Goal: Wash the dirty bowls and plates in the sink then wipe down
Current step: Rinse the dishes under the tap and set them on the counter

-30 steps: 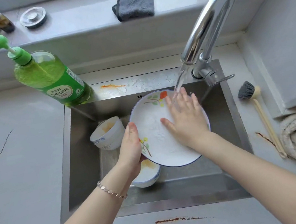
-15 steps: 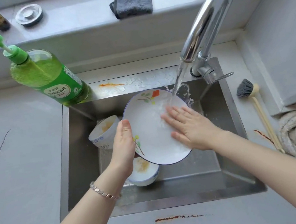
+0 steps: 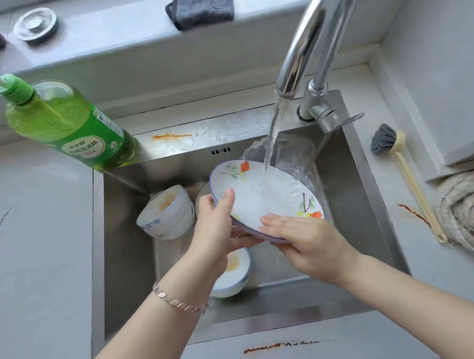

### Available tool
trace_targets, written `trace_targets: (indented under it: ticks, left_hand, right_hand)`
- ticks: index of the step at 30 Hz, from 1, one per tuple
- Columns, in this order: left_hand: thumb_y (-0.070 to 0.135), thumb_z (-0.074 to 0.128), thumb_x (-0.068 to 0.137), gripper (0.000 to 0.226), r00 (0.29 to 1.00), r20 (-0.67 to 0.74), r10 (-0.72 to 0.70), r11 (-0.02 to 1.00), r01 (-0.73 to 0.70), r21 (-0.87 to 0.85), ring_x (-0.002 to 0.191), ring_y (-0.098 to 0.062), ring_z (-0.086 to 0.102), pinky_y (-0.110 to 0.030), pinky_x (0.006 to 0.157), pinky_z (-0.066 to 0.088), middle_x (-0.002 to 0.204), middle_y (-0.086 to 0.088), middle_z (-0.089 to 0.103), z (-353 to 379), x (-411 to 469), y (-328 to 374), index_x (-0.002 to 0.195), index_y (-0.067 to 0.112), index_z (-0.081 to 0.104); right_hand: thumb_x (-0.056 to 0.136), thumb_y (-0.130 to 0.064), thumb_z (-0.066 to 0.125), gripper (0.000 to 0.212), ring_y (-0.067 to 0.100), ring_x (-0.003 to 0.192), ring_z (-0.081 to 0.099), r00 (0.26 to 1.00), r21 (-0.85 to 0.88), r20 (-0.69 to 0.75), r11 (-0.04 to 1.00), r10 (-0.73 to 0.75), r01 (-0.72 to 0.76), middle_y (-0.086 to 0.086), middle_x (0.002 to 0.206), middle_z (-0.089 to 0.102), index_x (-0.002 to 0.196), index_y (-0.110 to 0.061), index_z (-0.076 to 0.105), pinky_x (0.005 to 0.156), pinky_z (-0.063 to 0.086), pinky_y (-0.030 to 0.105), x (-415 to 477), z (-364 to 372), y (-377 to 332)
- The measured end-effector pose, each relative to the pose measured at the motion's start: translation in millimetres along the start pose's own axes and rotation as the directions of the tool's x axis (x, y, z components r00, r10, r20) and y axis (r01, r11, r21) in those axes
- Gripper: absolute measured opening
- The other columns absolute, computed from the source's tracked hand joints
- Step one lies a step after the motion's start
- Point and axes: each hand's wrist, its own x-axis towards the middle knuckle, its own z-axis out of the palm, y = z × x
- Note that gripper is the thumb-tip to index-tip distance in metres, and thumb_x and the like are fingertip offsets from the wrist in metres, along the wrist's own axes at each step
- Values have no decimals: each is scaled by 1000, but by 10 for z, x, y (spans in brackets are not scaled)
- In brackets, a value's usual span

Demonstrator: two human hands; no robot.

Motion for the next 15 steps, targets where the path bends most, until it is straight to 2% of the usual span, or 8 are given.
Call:
trace_targets:
  ticks: [1, 3, 5, 7, 9, 11, 13, 15]
  left_hand:
    - [42, 40, 98, 21, 1000, 27, -12, 1000, 12, 11, 73, -27, 67, -38, 57, 58, 96, -11, 63, -2, 13, 16, 96, 21, 45]
    - [51, 31, 97, 33, 999, 31, -20, 998, 18, 68, 79, -27, 69, -42, 67, 58, 95, -14, 64, -40, 57, 33, 105, 25, 49]
    - [52, 27, 97, 38, 1000, -20, 13, 980, -8, 199, 90, -22, 66, -40, 76, 57, 103, -11, 62, -128, 139, 2, 116, 27, 48]
    - [47, 29, 99, 36, 996, -88, 21, 959, 4, 282, 99, -18, 59, -38, 85, 52, 117, -7, 56, -230, 260, -55, 122, 25, 45]
    - [43, 30, 99, 40, 992, -118, -47, 967, 74, 244, 105, -18, 52, -39, 91, 47, 124, -5, 50, -288, 367, -67, 133, 23, 40]
    - [45, 33, 99, 46, 988, -75, -137, 974, 149, 174, 104, -19, 53, -40, 89, 48, 124, -3, 52, -285, 444, -46, 138, 22, 36]
    - [50, 33, 97, 44, 978, 68, -196, 972, 184, 145, 93, -18, 60, -37, 78, 51, 113, -1, 61, -238, 484, 5, 129, 23, 48]
    - [52, 36, 96, 43, 963, 171, -210, 973, 188, 133, 77, -15, 64, -29, 64, 52, 97, 1, 67, -161, 506, 77, 116, 22, 59]
  right_hand:
    - [78, -14, 55, 26, 10, 88, 66, 997, 58, -47, 996, 64, -61, 1, 93, 74, 96, -6, 72, 80, 50, 21, -2, -49, 5]
    - [80, -12, 64, 10, 2, 65, 58, 937, 276, -80, 911, 339, -306, -20, 66, 66, 86, -16, 71, 59, 44, 18, 25, -154, 10]
    - [79, -3, 68, 19, -3, 56, 53, 805, 595, 17, 641, 594, -485, -20, 58, 63, 78, -21, 66, 56, 43, 17, 104, -239, 94]
    - [77, 1, 68, 19, 4, 62, 61, 689, 797, 91, 362, 719, -483, -12, 65, 69, 80, -18, 66, 63, 50, 24, 169, -321, 240]
    - [73, -2, 66, 16, 13, 70, 65, 619, 910, 180, 110, 765, -400, -3, 71, 72, 86, -11, 65, 67, 54, 28, 216, -395, 346]
    - [62, -15, 75, 32, 21, 78, 67, 617, 943, 274, -80, 737, -323, 4, 79, 73, 92, -8, 66, 67, 58, 29, 242, -442, 408]
    - [41, -25, 85, 51, 20, 78, 70, 649, 938, 333, -171, 684, -301, 7, 84, 74, 88, -8, 72, 63, 58, 29, 263, -471, 429]
    - [47, -22, 79, 49, 17, 77, 71, 648, 937, 344, -197, 680, -290, 6, 86, 73, 94, -10, 71, 64, 57, 27, 277, -503, 473]
